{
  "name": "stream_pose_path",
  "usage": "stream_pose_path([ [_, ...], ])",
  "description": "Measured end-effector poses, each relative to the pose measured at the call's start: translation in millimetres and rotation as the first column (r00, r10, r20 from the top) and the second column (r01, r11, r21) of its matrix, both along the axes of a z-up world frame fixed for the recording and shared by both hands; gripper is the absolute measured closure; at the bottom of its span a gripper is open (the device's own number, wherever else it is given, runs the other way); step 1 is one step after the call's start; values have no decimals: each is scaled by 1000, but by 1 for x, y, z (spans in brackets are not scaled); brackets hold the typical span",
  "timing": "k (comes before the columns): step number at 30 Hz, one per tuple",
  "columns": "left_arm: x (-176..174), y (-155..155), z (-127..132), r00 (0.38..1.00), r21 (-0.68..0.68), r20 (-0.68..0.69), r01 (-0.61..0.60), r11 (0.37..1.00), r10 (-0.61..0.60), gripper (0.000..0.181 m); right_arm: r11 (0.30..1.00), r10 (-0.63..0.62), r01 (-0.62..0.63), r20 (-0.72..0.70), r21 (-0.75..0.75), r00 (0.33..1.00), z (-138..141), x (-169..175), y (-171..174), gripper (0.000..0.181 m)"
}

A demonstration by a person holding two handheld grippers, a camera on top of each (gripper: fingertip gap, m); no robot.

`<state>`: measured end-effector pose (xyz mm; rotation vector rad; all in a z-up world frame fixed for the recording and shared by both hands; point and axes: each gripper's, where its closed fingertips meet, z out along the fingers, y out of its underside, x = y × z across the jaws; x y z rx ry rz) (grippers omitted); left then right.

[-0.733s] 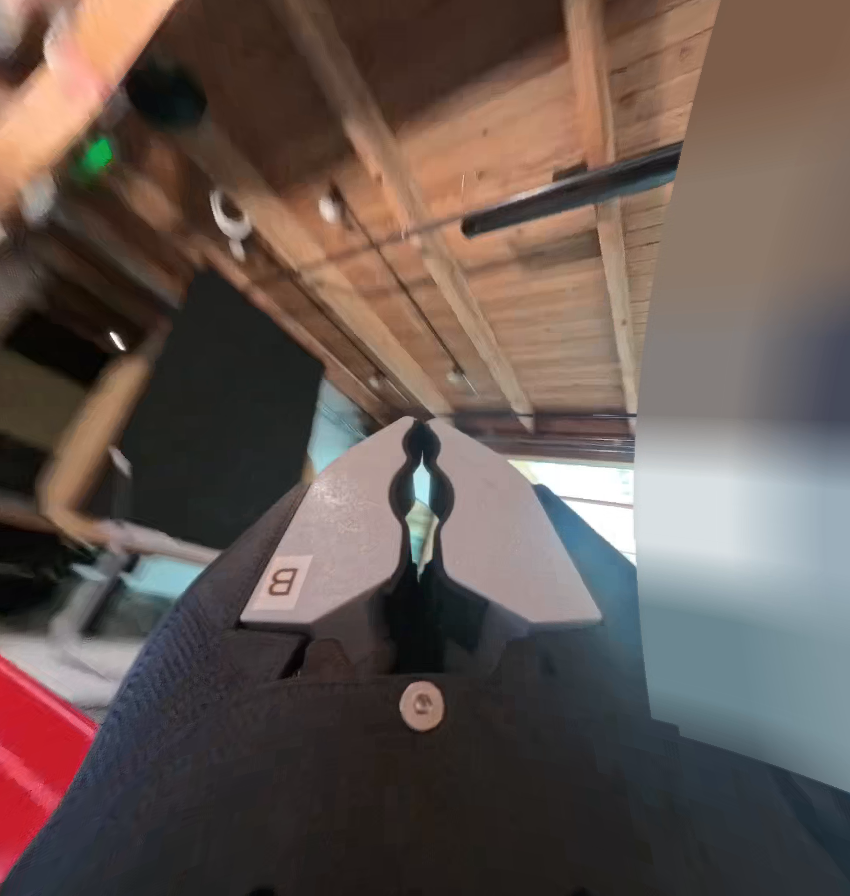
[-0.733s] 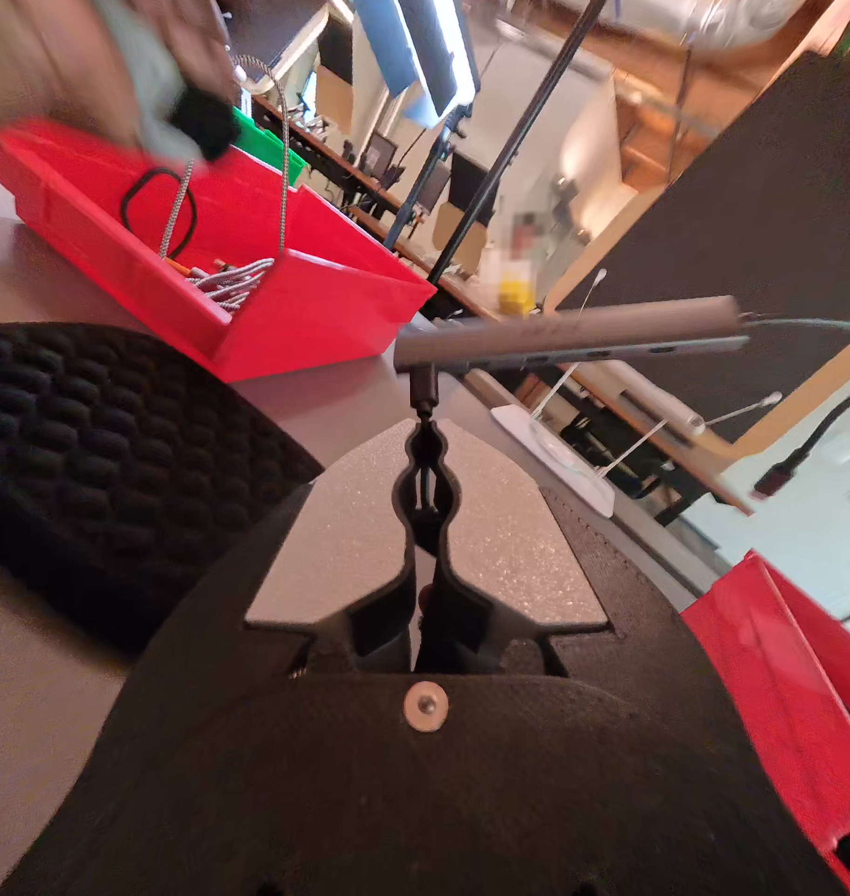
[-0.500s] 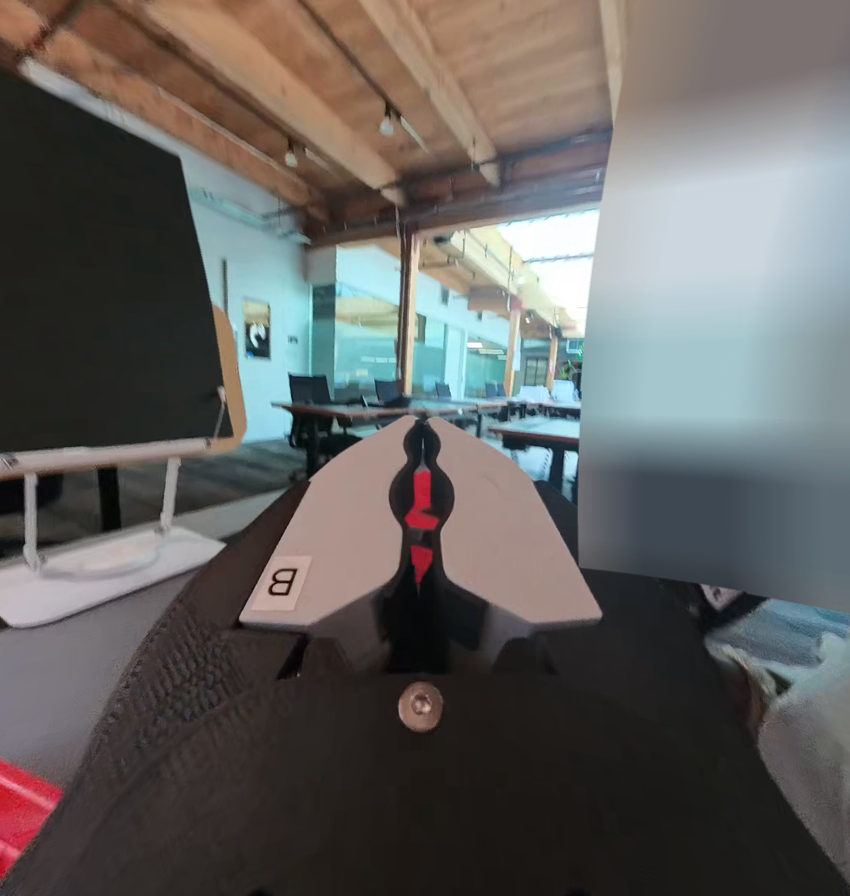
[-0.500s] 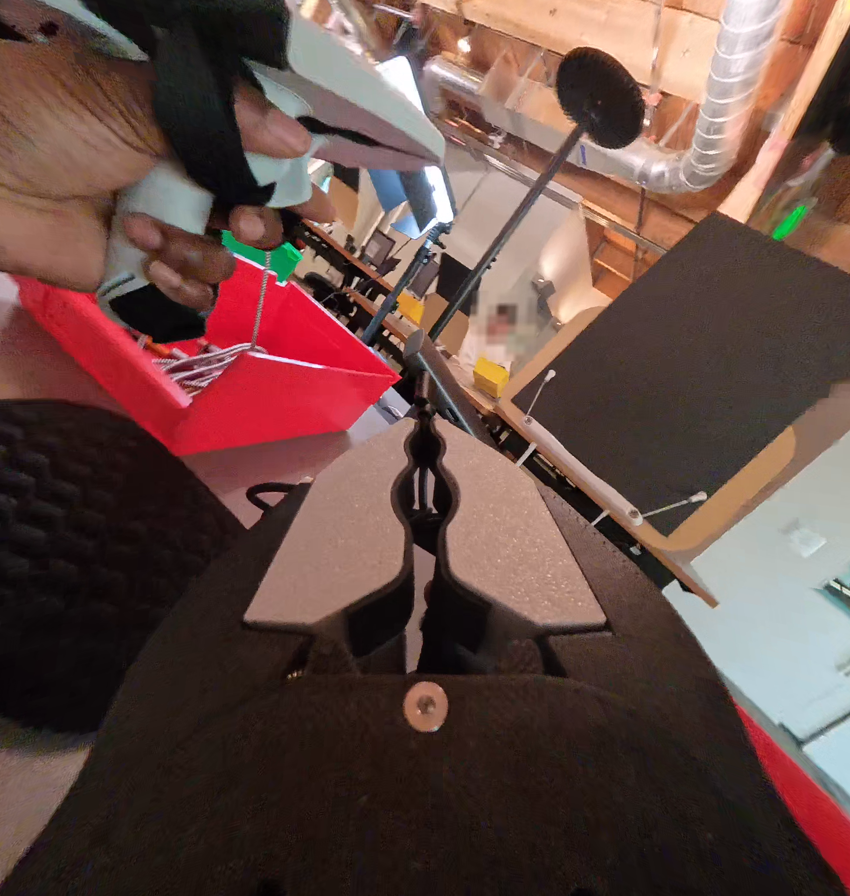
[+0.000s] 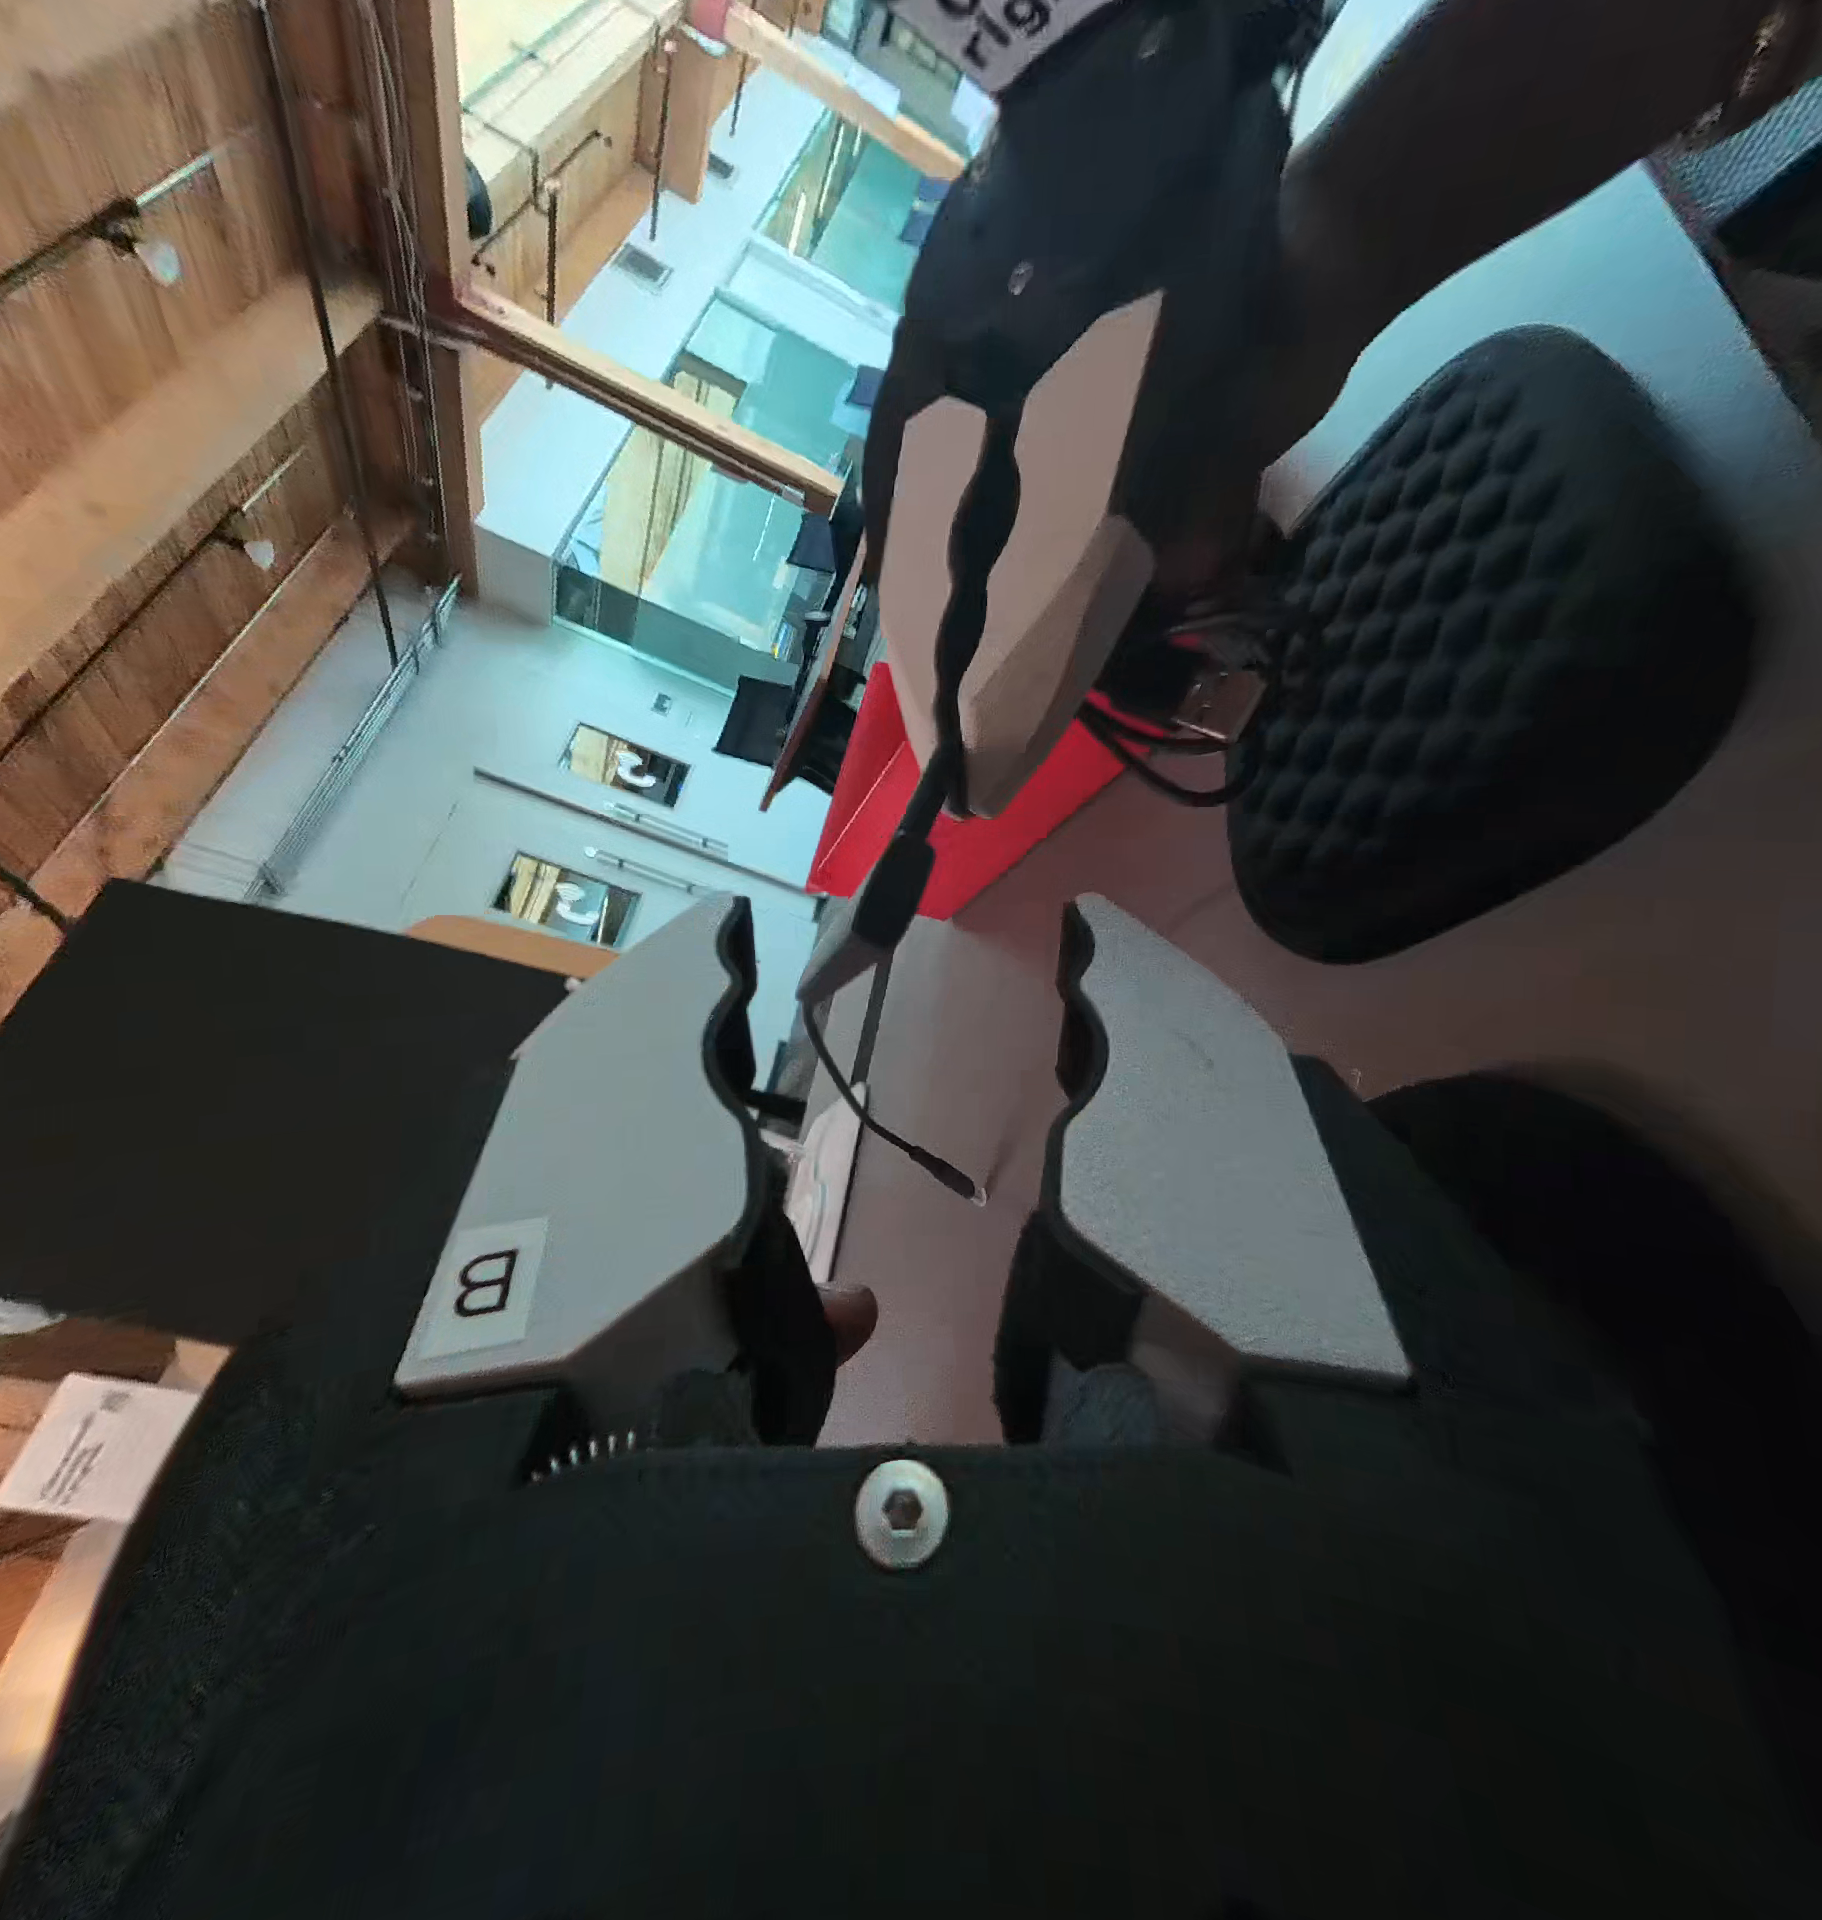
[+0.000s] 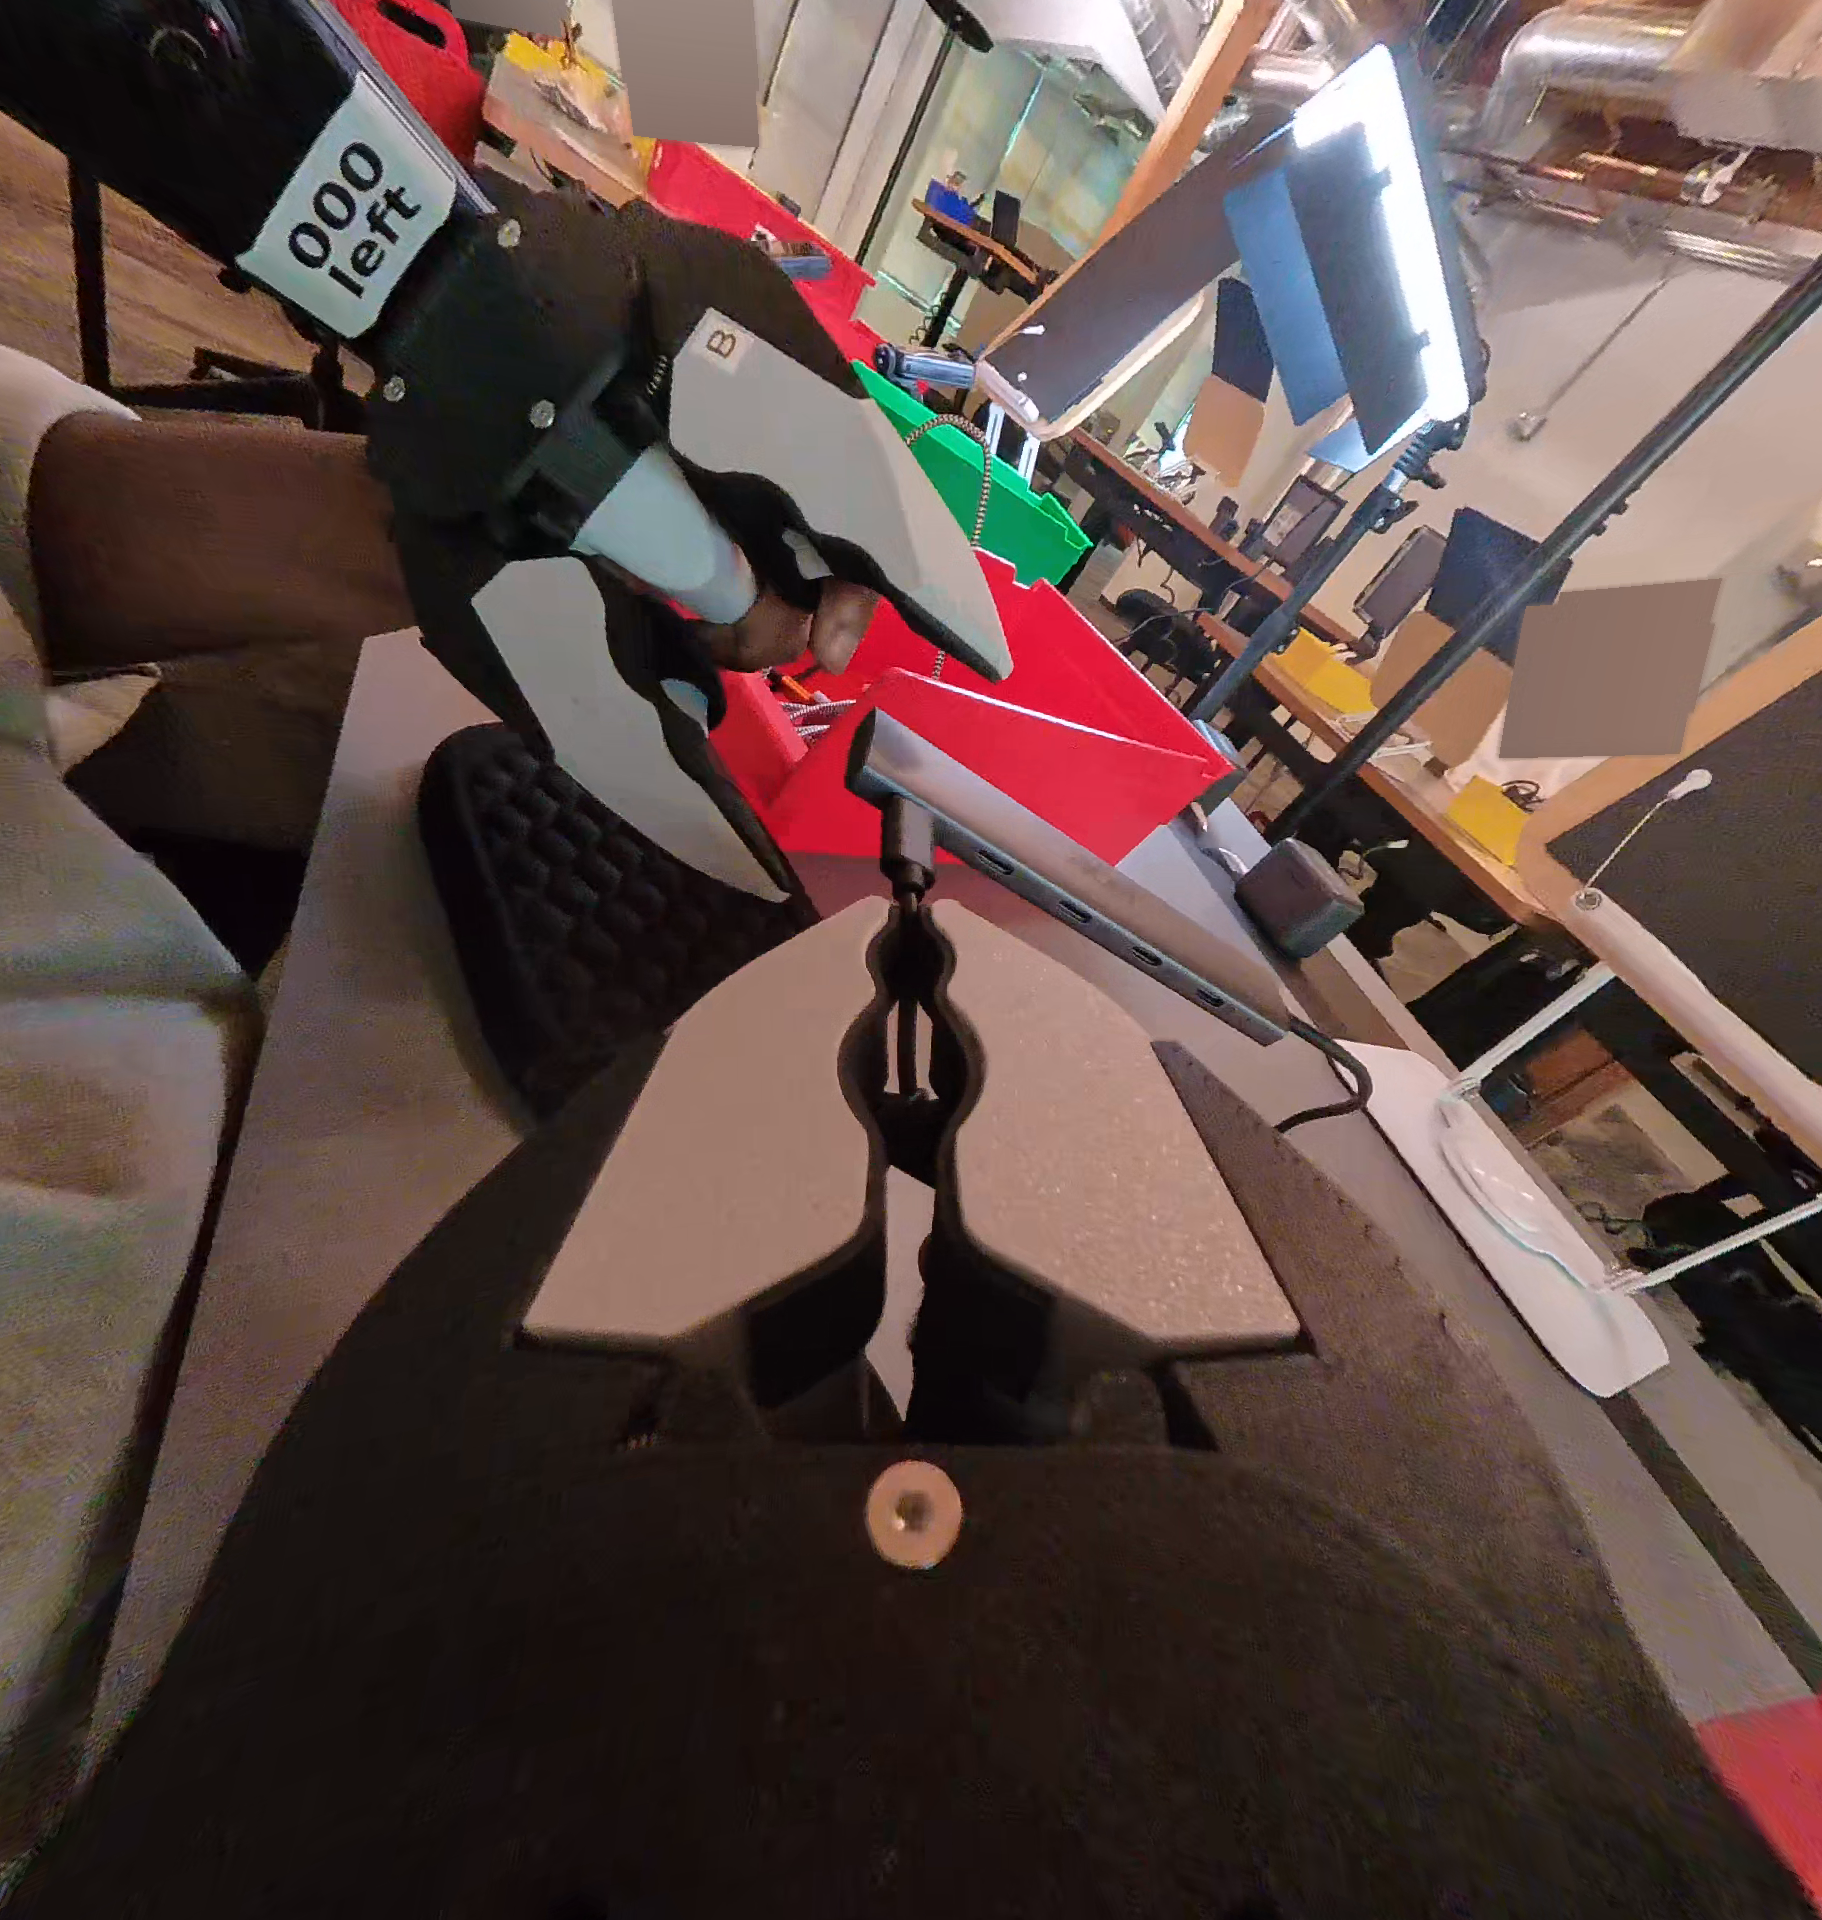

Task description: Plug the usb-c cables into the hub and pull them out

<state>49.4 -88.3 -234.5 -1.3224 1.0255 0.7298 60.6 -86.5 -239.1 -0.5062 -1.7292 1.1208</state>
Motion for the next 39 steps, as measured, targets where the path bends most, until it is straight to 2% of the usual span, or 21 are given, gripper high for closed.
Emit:
stream_pose_path([
  [3, -10, 8, 0, 987, 45, -132, -85, 995, 90, 132, 1000, 6, -6, 20, 15, 1000, -3, 1, 0, 180],
  [6, -5, 15, -4, 977, 34, -201, -64, 997, 69, 140, 1000, 22, -22, 39, 18, 999, -3, 2, -3, 180],
  [7, -3, 17, -5, 974, 30, -218, -55, 998, 60, 145, 999, 25, -25, 41, 20, 999, -2, 3, -3, 180],
  [9, -2, 18, 0, 966, 48, -250, -48, 998, 59, 171, 999, 27, -28, 44, 20, 999, -1, 4, -3, 180],
  [11, 0, 20, 1, 964, 31, -261, -42, 999, 49, 172, 999, 30, -31, 42, 19, 999, 2, 7, -2, 180],
  [13, 2, 20, 4, 972, 2, -230, -53, 999, 52, 173, 999, 17, -18, 24, 29, 1000, 8, 9, 0, 175],
  [16, 2, 20, 10, 979, -42, -178, -111, 993, 102, 173, 999, -10, 13, -51, 53, 999, 26, 16, 5, 151],
  [20, 7, 15, 17, 996, -118, 4, -93, 989, 94, 172, 988, -32, 57, -171, 144, 985, 50, 29, 6, 132],
  [23, 15, 11, 17, 989, -200, 125, -55, 978, 81, 172, 957, -27, 104, -274, 271, 961, 70, 40, 0, 132],
  [25, 19, 10, 16, 987, -224, 133, -59, 973, 90, 172, 918, -24, 125, -262, 377, 965, 75, 45, -4, 138],
  [27, 24, 9, 14, 985, -240, 143, -59, 969, 96, 172, 885, -10, 85, -165, 457, 986, 68, 48, -12, 144],
  [31, 39, 8, 5, 984, -283, 162, -29, 959, 77, 172, 818, -10, -13, 37, 575, 999, 35, 46, -21, 151],
  [33, 40, 8, 2, 981, -289, 167, -48, 956, 100, 172, 787, -9, -29, 59, 616, 998, 23, 42, -22, 157],
  [36, 38, 6, -3, 978, -313, 166, -72, 947, 130, 172, 787, -30, -19, 68, 617, 997, 14, 38, -24, 165],
  [39, 36, 4, -8, 977, -332, 162, -79, 940, 139, 172, 778, -61, 2, 72, 628, 996, 7, 33, -21, 166],
])
